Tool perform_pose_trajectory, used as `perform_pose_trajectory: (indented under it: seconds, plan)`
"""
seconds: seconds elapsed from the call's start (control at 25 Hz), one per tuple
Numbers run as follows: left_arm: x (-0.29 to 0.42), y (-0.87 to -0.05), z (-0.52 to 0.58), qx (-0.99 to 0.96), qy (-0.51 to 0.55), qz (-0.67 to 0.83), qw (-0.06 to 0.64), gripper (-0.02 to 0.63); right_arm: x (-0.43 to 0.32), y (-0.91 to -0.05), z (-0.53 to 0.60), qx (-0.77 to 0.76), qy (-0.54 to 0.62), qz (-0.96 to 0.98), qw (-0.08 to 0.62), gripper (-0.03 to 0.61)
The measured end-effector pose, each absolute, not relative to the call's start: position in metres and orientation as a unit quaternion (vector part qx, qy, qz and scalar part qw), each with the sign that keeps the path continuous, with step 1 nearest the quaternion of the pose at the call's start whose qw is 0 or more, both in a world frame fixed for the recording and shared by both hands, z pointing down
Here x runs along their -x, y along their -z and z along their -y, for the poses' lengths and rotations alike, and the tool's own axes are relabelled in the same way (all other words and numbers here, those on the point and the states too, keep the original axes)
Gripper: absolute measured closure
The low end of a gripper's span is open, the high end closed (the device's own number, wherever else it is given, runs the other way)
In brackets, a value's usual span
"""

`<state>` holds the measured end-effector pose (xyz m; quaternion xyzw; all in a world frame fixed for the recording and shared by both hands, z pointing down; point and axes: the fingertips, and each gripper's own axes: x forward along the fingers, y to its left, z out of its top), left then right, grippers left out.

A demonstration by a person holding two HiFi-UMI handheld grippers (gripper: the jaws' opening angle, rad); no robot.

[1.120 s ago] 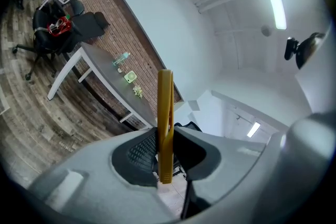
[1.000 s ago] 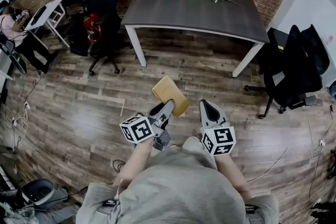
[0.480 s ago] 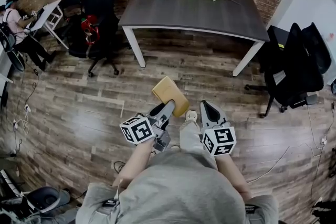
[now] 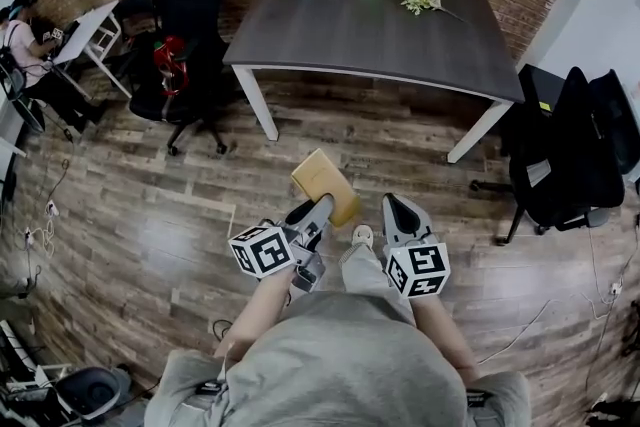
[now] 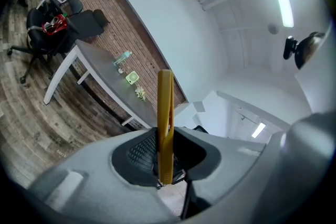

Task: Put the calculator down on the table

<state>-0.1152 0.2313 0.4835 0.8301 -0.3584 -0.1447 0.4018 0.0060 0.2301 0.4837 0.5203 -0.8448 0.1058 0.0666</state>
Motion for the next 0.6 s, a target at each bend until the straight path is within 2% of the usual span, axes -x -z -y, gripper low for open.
perform_pose_trajectory:
  seconds: [0.6]
  plan:
    - [0.086,-0.473,-0.094,-0.819,0.153,0.376,0.405,0.525,-0.036,-0.473,-0.087,-0.503,-0.106,0.854,0.083,0.577]
